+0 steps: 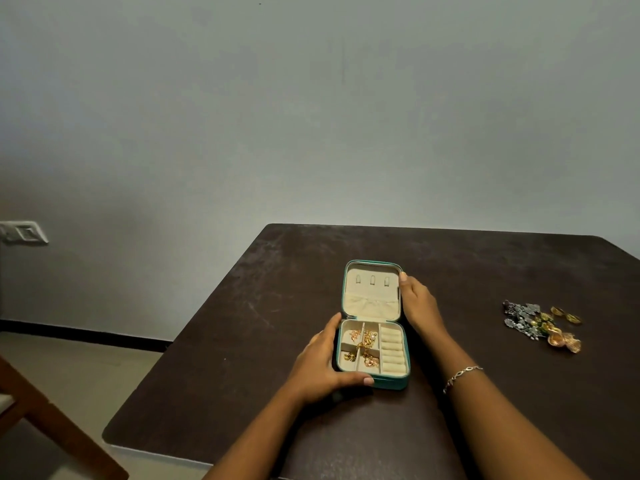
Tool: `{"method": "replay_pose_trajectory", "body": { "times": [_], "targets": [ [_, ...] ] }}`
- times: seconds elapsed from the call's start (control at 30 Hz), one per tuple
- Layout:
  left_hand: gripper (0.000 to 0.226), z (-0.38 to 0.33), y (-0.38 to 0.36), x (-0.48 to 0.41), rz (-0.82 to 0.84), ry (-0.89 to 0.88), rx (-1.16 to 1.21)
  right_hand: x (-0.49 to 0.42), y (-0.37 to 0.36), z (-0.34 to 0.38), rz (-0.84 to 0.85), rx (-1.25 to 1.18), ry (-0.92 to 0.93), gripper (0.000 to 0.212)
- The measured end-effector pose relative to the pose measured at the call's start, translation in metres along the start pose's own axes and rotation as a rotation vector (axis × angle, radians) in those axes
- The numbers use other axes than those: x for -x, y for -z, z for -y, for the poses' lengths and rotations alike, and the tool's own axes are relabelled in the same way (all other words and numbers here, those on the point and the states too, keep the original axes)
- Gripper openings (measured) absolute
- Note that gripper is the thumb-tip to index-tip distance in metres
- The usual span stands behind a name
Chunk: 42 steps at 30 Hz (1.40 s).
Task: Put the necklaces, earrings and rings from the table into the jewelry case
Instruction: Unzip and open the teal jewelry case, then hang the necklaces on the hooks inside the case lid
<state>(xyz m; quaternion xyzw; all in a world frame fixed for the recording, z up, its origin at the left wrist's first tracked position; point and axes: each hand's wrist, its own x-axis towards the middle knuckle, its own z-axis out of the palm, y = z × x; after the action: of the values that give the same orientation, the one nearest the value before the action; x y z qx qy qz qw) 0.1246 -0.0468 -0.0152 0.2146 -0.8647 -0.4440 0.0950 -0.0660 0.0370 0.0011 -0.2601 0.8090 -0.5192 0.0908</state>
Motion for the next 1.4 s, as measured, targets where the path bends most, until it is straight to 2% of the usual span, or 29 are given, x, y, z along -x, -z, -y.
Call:
{"method": "replay_pose_trajectory", "body": {
  "times": [0.1, 0.27, 0.37, 0.47, 0.57, 0.67, 0.83, 0.97, 1.2, 1.4],
  "targets": [
    [0.122, -0.002, 0.001, 0.001, 0.005, -0.004, 0.005, 0.003, -0.002, -0.004, -0.013, -0.025, 0.015, 0.037],
    [0.119, 0.0, 0.001, 0.001, 0.007, -0.021, 0.038, 0.011, 0.005, -0.008, -0.024, -0.158, 0.023, 0.034],
    [0.109, 0.003, 0.0, -0.001, 0.007, -0.049, 0.115, 0.025, 0.013, -0.01, -0.081, -0.316, 0.025, 0.029],
    [0.087, 0.002, -0.001, 0.0, -0.015, -0.063, 0.14, 0.039, 0.023, -0.012, -0.137, -0.323, 0.086, 0.017],
    [0.049, 0.001, -0.001, 0.001, -0.067, -0.088, 0.204, 0.05, 0.028, -0.008, -0.19, -0.213, 0.233, 0.013],
    [0.036, 0.001, -0.002, 0.0, -0.13, -0.102, 0.229, 0.059, 0.026, -0.001, -0.18, -0.052, 0.367, 0.012],
    [0.036, 0.002, -0.002, -0.002, -0.196, -0.122, 0.239, 0.061, 0.017, 0.019, 0.073, 0.37, 0.426, 0.011],
    [0.035, 0.003, -0.002, -0.003, -0.207, -0.147, 0.221, 0.06, 0.012, 0.037, 0.209, 0.726, 0.405, 0.019],
    [0.042, 0.006, -0.003, -0.005, -0.221, -0.181, 0.17, 0.065, -0.005, 0.05, 0.205, 1.022, 0.37, 0.027],
    [0.045, 0.007, -0.003, -0.006, -0.225, -0.193, 0.147, 0.07, -0.013, 0.054, 0.176, 1.064, 0.353, 0.025]
  ]
}}
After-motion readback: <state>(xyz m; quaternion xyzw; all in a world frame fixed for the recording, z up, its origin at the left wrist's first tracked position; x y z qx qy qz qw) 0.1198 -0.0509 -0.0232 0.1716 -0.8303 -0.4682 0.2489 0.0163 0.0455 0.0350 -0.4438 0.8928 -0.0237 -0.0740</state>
